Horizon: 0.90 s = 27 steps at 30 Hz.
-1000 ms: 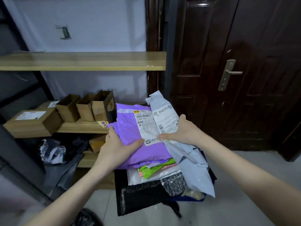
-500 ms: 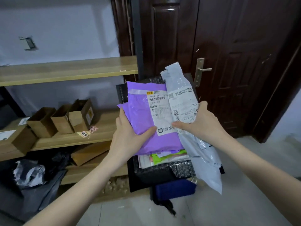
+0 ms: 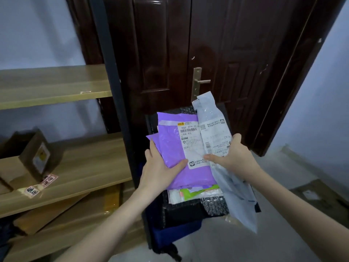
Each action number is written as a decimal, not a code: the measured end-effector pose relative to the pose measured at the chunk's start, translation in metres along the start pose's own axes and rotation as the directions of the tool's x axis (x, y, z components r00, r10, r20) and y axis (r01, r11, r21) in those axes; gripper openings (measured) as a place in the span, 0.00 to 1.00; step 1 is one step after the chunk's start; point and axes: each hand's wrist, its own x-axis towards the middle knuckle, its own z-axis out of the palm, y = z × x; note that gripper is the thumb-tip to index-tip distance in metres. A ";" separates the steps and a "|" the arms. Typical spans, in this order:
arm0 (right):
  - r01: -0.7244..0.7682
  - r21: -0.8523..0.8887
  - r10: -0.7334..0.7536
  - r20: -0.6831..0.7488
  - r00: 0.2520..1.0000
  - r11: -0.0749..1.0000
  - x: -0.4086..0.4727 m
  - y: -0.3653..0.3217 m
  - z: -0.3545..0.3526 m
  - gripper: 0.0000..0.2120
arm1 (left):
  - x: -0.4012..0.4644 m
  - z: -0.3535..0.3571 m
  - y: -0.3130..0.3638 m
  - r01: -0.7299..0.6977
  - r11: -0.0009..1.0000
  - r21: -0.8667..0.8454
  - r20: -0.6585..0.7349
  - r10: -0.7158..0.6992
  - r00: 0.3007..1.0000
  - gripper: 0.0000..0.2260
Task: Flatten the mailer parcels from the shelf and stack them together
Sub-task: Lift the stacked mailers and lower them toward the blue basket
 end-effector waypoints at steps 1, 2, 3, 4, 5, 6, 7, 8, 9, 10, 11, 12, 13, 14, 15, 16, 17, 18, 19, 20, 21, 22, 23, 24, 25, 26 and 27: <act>-0.011 0.002 0.011 0.002 1.000 1.000 0.013 0.001 0.004 0.35 | 0.014 0.005 -0.003 0.009 1.000 -0.005 0.008 -0.009 1.000 0.48; -0.019 0.009 0.019 0.012 1.000 1.000 0.027 0.001 0.008 0.35 | 0.028 0.009 -0.006 0.020 1.000 -0.009 0.013 -0.020 1.000 0.48; -0.023 0.013 0.023 0.023 0.999 1.000 0.041 0.001 0.012 0.34 | 0.042 0.012 -0.008 0.031 0.999 -0.010 0.013 -0.030 0.999 0.48; -0.023 0.014 0.022 0.030 0.999 1.000 0.054 0.000 0.016 0.34 | 0.057 0.014 -0.012 0.035 0.999 -0.010 0.012 -0.034 0.999 0.48; -0.023 0.012 0.023 0.032 0.999 1.000 0.067 -0.002 0.020 0.33 | 0.071 0.017 -0.014 0.036 0.999 -0.006 0.011 -0.036 0.999 0.48; -0.028 0.008 0.028 0.031 0.999 1.000 0.081 -0.003 0.025 0.33 | 0.085 0.019 -0.018 0.041 0.999 -0.006 0.015 -0.041 0.999 0.49; -0.034 0.003 0.034 0.028 0.999 0.999 0.093 -0.004 0.030 0.33 | 0.098 0.021 -0.022 0.048 0.999 -0.004 0.020 -0.048 0.999 0.49; -0.041 0.003 0.041 0.029 0.999 0.999 0.105 -0.004 0.035 0.33 | 0.110 0.024 -0.025 0.053 0.999 -0.008 0.024 -0.053 0.998 0.50; -0.050 -0.002 0.050 0.031 0.998 0.999 0.118 -0.004 0.040 0.34 | 0.122 0.027 -0.028 0.063 0.998 -0.006 0.030 -0.063 0.998 0.50; -0.064 -0.005 0.064 0.040 0.997 0.998 0.132 -0.001 0.046 0.34 | 0.135 0.031 -0.032 0.079 0.997 -0.003 0.038 -0.079 0.996 0.50; -0.061 -0.013 0.061 0.042 0.997 0.998 0.137 -0.001 0.049 0.34 | 0.140 0.031 -0.033 0.084 0.996 -0.001 0.038 -0.084 0.996 0.51; -0.067 -0.019 0.067 0.056 0.996 0.998 0.148 0.001 0.054 0.35 | 0.150 0.035 -0.038 0.095 0.996 0.000 0.044 -0.094 0.995 0.50; -0.072 -0.028 0.073 0.063 0.995 0.997 0.161 0.004 0.060 0.35 | 0.161 0.039 -0.043 0.112 0.994 0.002 0.048 -0.112 0.993 0.50; -0.074 -0.039 0.077 0.069 0.995 0.996 0.172 0.007 0.066 0.35 | 0.170 0.044 -0.048 0.126 0.992 0.003 0.050 -0.126 0.991 0.50; -0.072 -0.046 0.076 0.082 0.994 0.996 0.182 0.011 0.073 0.35 | 0.179 0.048 -0.052 0.140 0.990 0.003 0.050 -0.140 0.989 0.49; -0.075 -0.045 0.079 0.099 0.992 0.996 0.194 0.015 0.080 0.35 | 0.188 0.053 -0.058 0.155 0.988 0.002 0.048 -0.155 0.987 0.49; -0.078 -0.039 0.083 0.121 0.989 0.996 0.204 0.019 0.087 0.35 | 0.196 0.059 -0.064 0.174 0.985 0.001 0.044 -0.174 0.984 0.49; -0.080 -0.032 0.084 0.148 0.985 0.996 0.216 0.024 0.095 0.36 | 0.204 0.065 -0.071 0.194 0.981 0.001 0.043 -0.194 0.980 0.49; -0.080 -0.026 0.083 0.173 0.981 0.996 0.227 0.029 0.103 0.36 | 0.212 0.071 -0.077 0.217 0.976 0.000 0.043 -0.217 0.975 0.50; -0.087 -0.020 0.090 0.197 0.976 0.996 0.239 0.035 0.111 0.36 | 0.220 0.078 -0.085 0.249 0.969 -0.006 0.045 -0.248 0.968 0.50; -0.092 -0.018 0.093 0.218 0.971 0.996 0.250 0.040 0.119 0.36 | 0.227 0.085 -0.091 0.282 0.959 -0.016 0.043 -0.281 0.959 0.52; -0.092 -0.016 0.093 0.241 0.966 0.996 0.262 0.045 0.127 0.35 | 0.235 0.093 -0.099 0.316 0.948 -0.030 0.039 -0.315 0.948 0.53; -0.087 -0.013 0.087 0.264 0.961 0.996 0.274 0.051 0.136 0.35 | 0.241 0.100 -0.105 0.348 0.936 -0.043 0.030 -0.347 0.937 0.55; -0.080 0.000 0.077 0.289 0.954 0.997 0.286 0.057 0.144 0.35 | 0.249 0.109 -0.112 0.382 0.922 -0.059 0.019 -0.381 0.924 0.55; -0.076 0.019 0.067 0.307 0.949 0.997 0.295 0.062 0.152 0.35 | 0.254 0.116 -0.117 0.407 0.911 -0.068 0.014 -0.407 0.913 0.55; -0.073 0.043 0.054 0.343 0.938 0.996 0.309 0.072 0.163 0.34 | 0.261 0.128 -0.125 0.448 0.890 -0.089 0.000 -0.449 0.893 0.55; -0.070 0.069 0.039 0.372 0.928 0.995 0.321 0.081 0.173 0.33 | 0.268 0.139 -0.132 0.481 0.870 -0.108 -0.017 -0.486 0.874 0.55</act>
